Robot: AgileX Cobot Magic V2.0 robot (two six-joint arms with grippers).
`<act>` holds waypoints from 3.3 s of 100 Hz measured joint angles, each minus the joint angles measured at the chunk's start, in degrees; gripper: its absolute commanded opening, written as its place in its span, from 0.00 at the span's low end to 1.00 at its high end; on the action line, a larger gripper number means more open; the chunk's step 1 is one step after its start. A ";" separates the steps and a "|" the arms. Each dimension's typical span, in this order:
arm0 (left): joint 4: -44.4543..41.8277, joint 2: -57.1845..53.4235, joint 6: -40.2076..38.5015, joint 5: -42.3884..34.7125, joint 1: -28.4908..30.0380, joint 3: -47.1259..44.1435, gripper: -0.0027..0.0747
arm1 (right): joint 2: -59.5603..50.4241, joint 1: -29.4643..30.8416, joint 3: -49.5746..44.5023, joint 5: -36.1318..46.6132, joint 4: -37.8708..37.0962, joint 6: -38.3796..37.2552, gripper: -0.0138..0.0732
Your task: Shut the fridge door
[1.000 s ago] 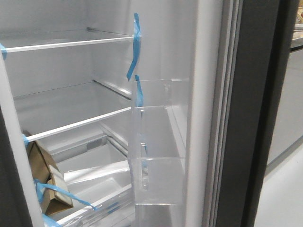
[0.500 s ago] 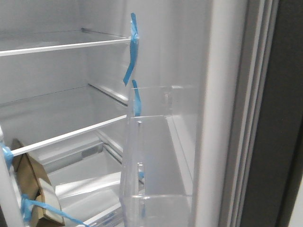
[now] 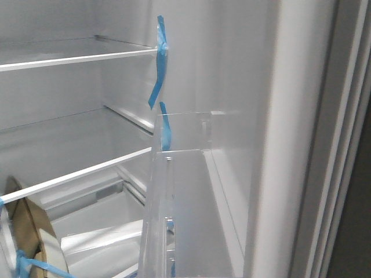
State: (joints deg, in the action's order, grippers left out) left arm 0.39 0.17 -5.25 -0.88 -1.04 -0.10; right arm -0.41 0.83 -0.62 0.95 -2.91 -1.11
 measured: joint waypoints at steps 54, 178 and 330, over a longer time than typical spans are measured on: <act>0.00 0.00 0.00 0.00 0.00 0.00 0.01 | 0.00 0.00 0.00 0.00 0.00 0.00 0.07; 0.00 0.00 0.00 0.00 0.00 0.00 0.01 | 0.00 0.00 0.42 1.19 0.00 -0.14 0.07; 0.00 0.00 0.00 0.00 0.00 0.00 0.01 | 27.00 -33.25 50.61 -16.73 0.00 -0.51 0.07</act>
State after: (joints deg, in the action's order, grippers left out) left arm 0.39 0.17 -5.25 -0.88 -1.04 -0.10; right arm 26.59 -32.41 50.00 -15.77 -2.91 -1.62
